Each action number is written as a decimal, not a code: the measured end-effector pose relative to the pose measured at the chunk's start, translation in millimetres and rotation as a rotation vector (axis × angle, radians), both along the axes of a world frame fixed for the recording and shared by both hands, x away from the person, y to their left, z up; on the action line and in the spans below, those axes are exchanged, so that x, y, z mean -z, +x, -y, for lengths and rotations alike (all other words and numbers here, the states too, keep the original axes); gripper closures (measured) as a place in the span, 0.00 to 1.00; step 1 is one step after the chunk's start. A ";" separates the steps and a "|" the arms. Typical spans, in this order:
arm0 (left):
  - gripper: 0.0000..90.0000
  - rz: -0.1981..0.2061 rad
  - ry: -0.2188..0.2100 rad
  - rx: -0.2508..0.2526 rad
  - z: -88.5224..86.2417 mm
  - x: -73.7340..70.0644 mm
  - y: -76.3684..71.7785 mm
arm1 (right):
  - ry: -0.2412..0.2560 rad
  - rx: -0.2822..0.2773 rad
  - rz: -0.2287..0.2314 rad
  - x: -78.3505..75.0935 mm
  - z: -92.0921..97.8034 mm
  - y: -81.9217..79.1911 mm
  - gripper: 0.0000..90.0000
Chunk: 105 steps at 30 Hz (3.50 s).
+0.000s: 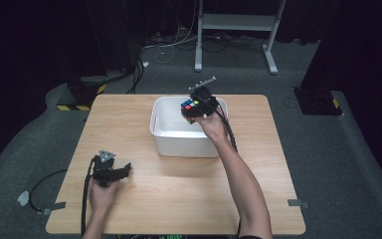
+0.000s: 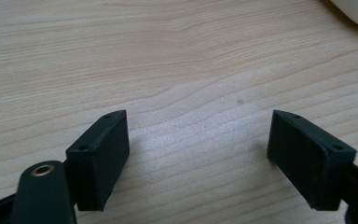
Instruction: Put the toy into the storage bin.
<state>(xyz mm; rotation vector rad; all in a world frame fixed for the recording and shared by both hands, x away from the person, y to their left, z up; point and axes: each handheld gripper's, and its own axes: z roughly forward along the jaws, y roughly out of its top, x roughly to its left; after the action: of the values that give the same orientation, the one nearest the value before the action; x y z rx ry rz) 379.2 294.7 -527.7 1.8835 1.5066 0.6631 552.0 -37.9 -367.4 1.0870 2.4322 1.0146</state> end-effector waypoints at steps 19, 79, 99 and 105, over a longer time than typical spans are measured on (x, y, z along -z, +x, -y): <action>0.23 -0.001 0.000 -0.001 0.0 -0.1 0.0 | -0.019 0.046 0.013 -8.0 23.0 -4.7 0.37; 0.24 -0.001 0.001 -0.002 0.0 -0.1 0.1 | 0.044 0.019 0.047 -9.3 63.7 -45.1 0.37; 0.24 -0.001 0.001 -0.002 0.0 -0.1 0.1 | 0.072 0.017 0.053 -4.2 75.3 -58.6 0.37; 0.24 -0.001 0.001 -0.002 0.0 -0.1 0.1 | 0.073 0.017 0.061 -3.2 79.5 -63.0 0.37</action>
<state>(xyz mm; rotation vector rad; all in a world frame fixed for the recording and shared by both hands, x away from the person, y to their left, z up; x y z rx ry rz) 379.2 294.7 -527.6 1.8833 1.5092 0.6643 489.0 -117.4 -364.3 1.0821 2.3510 1.1218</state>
